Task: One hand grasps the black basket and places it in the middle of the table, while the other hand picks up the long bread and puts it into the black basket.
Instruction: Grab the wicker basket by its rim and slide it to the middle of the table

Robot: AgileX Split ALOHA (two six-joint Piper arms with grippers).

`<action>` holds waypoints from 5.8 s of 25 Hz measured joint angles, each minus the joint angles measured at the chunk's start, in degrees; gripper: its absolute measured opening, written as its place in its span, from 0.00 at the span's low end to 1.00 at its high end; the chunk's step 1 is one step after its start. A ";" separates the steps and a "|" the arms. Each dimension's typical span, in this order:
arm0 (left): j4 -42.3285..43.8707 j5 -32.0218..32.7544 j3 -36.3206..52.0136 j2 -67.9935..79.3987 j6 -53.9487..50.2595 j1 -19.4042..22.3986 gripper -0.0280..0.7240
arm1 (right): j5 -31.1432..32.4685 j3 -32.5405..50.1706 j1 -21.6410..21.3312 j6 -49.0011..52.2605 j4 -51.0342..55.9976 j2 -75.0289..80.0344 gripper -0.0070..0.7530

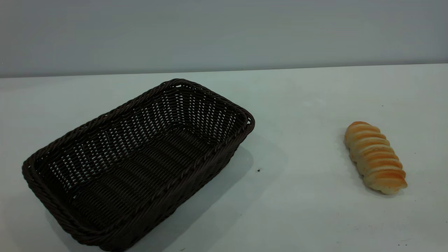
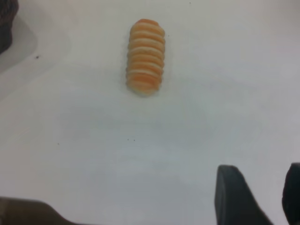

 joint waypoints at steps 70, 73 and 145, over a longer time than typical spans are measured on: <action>-10.67 -4.47 -0.49 1.13 -5.97 0.00 0.83 | -8.61 -1.28 0.00 -0.19 5.91 1.82 0.32; -14.72 -10.54 -0.49 6.02 -5.35 0.00 0.83 | -12.84 -1.32 0.00 -0.42 6.33 7.73 0.32; -18.91 -67.79 1.17 99.58 -32.34 -8.26 0.74 | -32.44 1.72 0.00 -7.93 11.89 39.86 0.32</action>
